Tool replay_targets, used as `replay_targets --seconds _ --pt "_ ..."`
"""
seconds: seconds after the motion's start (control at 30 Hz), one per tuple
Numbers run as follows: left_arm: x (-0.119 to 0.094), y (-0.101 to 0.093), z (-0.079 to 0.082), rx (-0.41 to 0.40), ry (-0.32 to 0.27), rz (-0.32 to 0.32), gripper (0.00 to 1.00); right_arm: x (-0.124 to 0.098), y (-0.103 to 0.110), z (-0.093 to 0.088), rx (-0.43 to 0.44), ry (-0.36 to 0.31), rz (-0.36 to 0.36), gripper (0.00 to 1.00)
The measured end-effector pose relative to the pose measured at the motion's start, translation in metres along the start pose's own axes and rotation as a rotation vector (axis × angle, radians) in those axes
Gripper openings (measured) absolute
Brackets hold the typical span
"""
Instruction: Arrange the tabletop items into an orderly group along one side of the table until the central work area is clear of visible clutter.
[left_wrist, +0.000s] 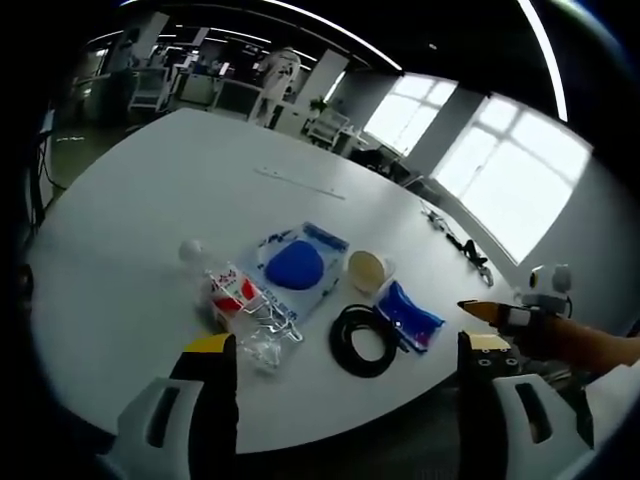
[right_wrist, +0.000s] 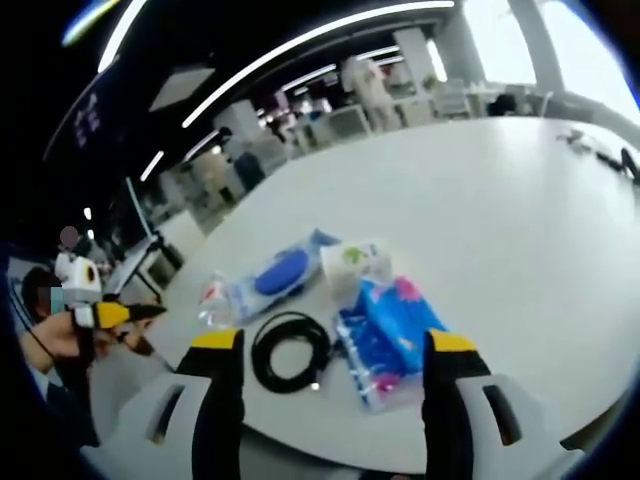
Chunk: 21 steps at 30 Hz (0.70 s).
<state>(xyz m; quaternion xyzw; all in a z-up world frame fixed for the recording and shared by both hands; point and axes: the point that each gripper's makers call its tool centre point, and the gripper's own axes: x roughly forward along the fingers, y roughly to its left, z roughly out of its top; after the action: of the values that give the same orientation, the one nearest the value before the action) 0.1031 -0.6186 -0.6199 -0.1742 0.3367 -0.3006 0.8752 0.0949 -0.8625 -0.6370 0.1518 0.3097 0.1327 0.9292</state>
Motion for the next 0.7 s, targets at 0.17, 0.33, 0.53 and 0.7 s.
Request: replay_targets --seconds 0.17,0.33,0.53,0.7 --pt "-0.0002 0.0020 0.0014 0.000 -0.002 0.008 0.92 0.0017 0.0006 0.0011 -0.002 0.000 0.002 0.70" --pt "-0.0008 0.0039 0.0021 0.001 -0.001 0.016 0.92 0.0037 0.0013 0.0000 -0.004 0.004 0.006 0.70" --pt "-0.0003 0.0046 0.0030 0.002 0.000 0.017 0.93 0.0043 0.0019 -0.0017 -0.004 0.009 0.008 0.71" --pt "0.0002 0.0046 0.0028 0.005 0.005 0.016 0.93 0.0034 0.0015 -0.0017 -0.002 0.006 0.007 0.71"
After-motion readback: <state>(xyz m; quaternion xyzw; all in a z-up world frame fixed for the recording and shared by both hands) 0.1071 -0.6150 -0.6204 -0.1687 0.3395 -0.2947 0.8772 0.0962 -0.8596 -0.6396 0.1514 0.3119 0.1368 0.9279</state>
